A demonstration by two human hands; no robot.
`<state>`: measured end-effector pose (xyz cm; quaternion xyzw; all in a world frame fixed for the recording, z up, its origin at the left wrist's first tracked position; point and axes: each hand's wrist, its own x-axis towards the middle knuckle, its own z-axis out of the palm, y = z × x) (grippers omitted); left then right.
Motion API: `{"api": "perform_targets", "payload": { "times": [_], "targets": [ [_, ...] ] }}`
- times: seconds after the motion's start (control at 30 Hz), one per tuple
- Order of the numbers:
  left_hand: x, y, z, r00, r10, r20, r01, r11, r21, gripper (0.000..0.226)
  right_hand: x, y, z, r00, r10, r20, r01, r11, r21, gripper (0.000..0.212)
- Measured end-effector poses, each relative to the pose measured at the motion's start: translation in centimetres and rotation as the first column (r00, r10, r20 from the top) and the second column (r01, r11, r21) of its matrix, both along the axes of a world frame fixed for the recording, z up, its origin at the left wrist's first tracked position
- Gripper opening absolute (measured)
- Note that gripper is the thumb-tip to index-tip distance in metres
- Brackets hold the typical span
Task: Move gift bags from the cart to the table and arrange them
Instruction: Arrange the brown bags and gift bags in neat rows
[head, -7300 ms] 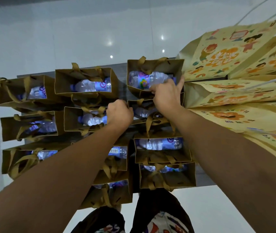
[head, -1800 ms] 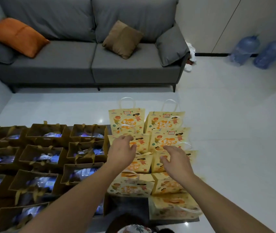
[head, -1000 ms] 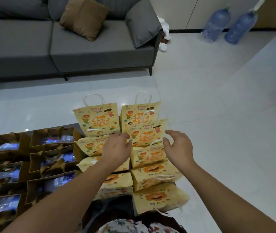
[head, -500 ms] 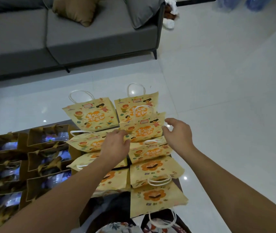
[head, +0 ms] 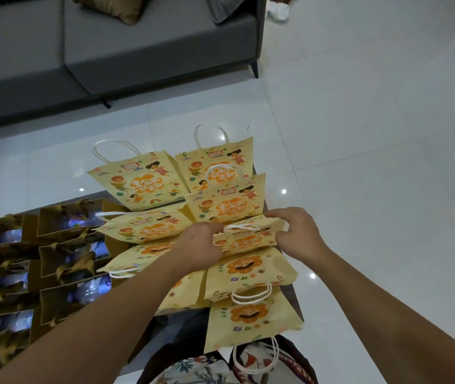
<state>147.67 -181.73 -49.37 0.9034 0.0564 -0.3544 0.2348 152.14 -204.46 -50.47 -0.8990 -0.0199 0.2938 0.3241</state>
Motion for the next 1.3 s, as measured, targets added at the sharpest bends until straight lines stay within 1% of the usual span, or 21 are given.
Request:
{"api": "perform_targets", "payload": {
  "times": [0.07,0.1,0.13,0.2,0.27,0.33,0.43,0.53,0.67,0.77,0.83,0.9,0.97,1.0,1.03,1.07,1.1,1.13,1.2,1.27,1.3],
  "targets": [
    [-0.5,-0.5,-0.9,0.999,-0.048,-0.018,0.048,0.998,0.029,0.046,-0.2,-0.8,-0.4,0.993,0.108,-0.053,-0.108,0.994,0.002,0.038],
    [-0.7,-0.7,-1.5,0.998,-0.062,-0.003,0.062,0.997,0.052,0.041,-0.1,-1.0,-0.9,0.988,0.14,-0.062,-0.141,0.99,-0.019,0.03],
    [-0.8,-0.8,-2.0,0.998,-0.056,0.016,0.055,0.996,0.067,0.036,0.0,-1.1,-1.4,0.989,0.134,-0.066,-0.137,0.99,-0.03,0.024],
    [-0.8,-0.9,-2.7,0.999,0.017,0.051,-0.021,0.996,0.09,0.03,0.5,-1.0,-2.4,0.997,0.051,-0.065,-0.051,0.999,0.006,0.022],
    [-0.3,-1.0,-3.1,0.992,0.106,0.073,-0.113,0.989,0.097,0.03,1.1,-0.6,-3.2,0.998,-0.041,-0.055,0.044,0.998,0.051,0.02],
    [0.2,-1.1,-3.3,0.987,0.151,0.051,-0.155,0.982,0.104,0.032,1.4,0.0,-3.7,0.993,-0.106,-0.053,0.11,0.991,0.072,0.012],
    [0.6,-1.3,-3.8,0.99,0.142,0.019,-0.143,0.978,0.154,0.034,1.2,0.5,-4.4,0.984,-0.169,-0.047,0.173,0.982,0.076,0.013],
    [0.8,-1.6,-4.2,0.988,0.156,0.018,-0.157,0.973,0.172,0.034,1.1,0.4,-4.5,0.981,-0.187,-0.046,0.189,0.98,0.054,0.012],
    [0.6,-2.0,-4.1,0.985,0.168,0.029,-0.17,0.965,0.198,0.033,0.9,0.3,-4.2,0.985,-0.164,-0.051,0.167,0.985,0.054,0.011],
    [0.3,-2.2,-4.0,0.983,0.177,0.046,-0.183,0.961,0.21,0.033,0.7,0.4,-3.8,0.989,-0.135,-0.055,0.137,0.99,0.034,0.017],
    [0.1,-2.1,-3.8,0.979,0.194,0.064,-0.203,0.958,0.201,0.033,0.6,0.6,-3.2,0.998,-0.06,-0.017,0.06,0.998,-0.006,0.023],
    [-0.2,-2.0,-3.4,0.976,0.196,0.089,-0.209,0.962,0.173,0.031,0.6,1.4,-1.8,0.998,0.045,0.034,-0.045,0.999,0.015,0.034],
    [-0.6,-2.0,-2.7,0.976,0.193,0.104,-0.206,0.969,0.133,0.027,0.9,2.6,0.5,0.995,0.102,0.012,-0.102,0.982,0.162,0.041],
    [-0.8,-1.8,-2.2,0.975,0.192,0.111,-0.205,0.972,0.117,0.025,1.0,3.4,1.6,0.992,0.129,-0.014,-0.121,0.962,0.244,0.036],
    [-1.0,-1.4,-1.7,0.975,0.185,0.12,-0.199,0.973,0.116,0.024,1.0,4.3,2.5,0.984,0.176,-0.03,-0.16,0.943,0.293,0.028],
    [-1.2,-1.0,-1.1,0.976,0.171,0.136,-0.188,0.974,0.127,0.026,1.0,5.1,3.4,0.972,0.234,-0.029,-0.214,0.929,0.301,0.025],
    [-1.3,-0.4,-0.6,0.975,0.159,0.156,-0.181,0.973,0.143,0.029,1.1,5.8,4.1,0.955,0.295,-0.011,-0.281,0.921,0.271,0.031],
    [-1.3,0.3,0.0,0.968,0.165,0.188,-0.195,0.969,0.152,0.03,1.1,6.5,4.7,0.934,0.357,0.014,-0.352,0.912,0.209,0.039],
    [-1.2,1.7,1.5,0.94,0.22,0.26,-0.264,0.953,0.148,0.03,1.2,7.6,5.8,0.873,0.483,0.067,-0.485,0.874,0.018,0.046],
    [-1.2,3.3,2.6,0.91,0.253,0.33,-0.313,0.939,0.142,0.028,1.2,8.3,6.5,0.815,0.576,0.056,-0.566,0.814,-0.131,0.051],
    [-1.3,4.1,3.1,0.896,0.265,0.356,-0.331,0.933,0.141,0.026,1.1,8.5,6.8,0.778,0.628,0.025,-0.611,0.765,-0.205,0.053]
  ]
}}
